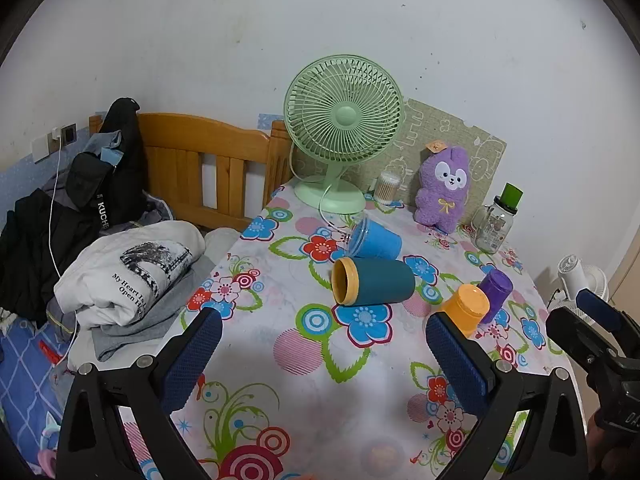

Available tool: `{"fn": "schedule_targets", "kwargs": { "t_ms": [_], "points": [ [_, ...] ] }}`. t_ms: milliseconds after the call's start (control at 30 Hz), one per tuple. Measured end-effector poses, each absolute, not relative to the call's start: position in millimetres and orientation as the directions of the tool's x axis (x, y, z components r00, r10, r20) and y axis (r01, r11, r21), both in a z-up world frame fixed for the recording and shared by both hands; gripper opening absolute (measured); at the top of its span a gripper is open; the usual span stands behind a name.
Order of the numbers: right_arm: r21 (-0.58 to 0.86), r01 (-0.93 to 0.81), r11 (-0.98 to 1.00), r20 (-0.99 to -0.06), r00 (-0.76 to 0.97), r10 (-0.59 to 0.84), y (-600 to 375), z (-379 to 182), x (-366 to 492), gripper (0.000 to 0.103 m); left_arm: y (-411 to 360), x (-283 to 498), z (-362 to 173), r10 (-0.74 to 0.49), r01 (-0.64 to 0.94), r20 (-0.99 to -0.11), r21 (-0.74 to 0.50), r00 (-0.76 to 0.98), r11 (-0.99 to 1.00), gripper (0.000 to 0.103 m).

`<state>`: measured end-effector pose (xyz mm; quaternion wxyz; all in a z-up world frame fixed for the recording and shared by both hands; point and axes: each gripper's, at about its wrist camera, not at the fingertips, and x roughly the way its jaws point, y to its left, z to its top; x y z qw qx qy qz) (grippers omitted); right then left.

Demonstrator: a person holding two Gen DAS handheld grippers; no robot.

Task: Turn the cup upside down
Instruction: 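Move the right gripper toward the teal cup lying on its side, then grasp the teal cup around its body with the right gripper and lift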

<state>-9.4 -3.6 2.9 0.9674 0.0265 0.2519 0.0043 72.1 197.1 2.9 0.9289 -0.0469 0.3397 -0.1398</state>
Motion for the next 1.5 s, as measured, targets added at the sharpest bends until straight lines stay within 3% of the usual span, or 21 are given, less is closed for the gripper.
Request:
{"fn": "schedule_targets", "kwargs": {
  "t_ms": [1000, 1500],
  "points": [
    [-0.001, -0.064, 0.998, -0.567, 0.822, 0.052, 6, -11, 20, 0.103, 201, 81, -6, -0.285, 0.212, -0.647, -0.190, 0.707, 0.959, 0.103],
    [-0.232, -0.335, 0.913, -0.716, 0.694, 0.073, 33, -31, 127, 0.103, 205, 133, -39, -0.247, 0.157, -0.725, -0.191, 0.643, 0.969, 0.103]
  ]
}}
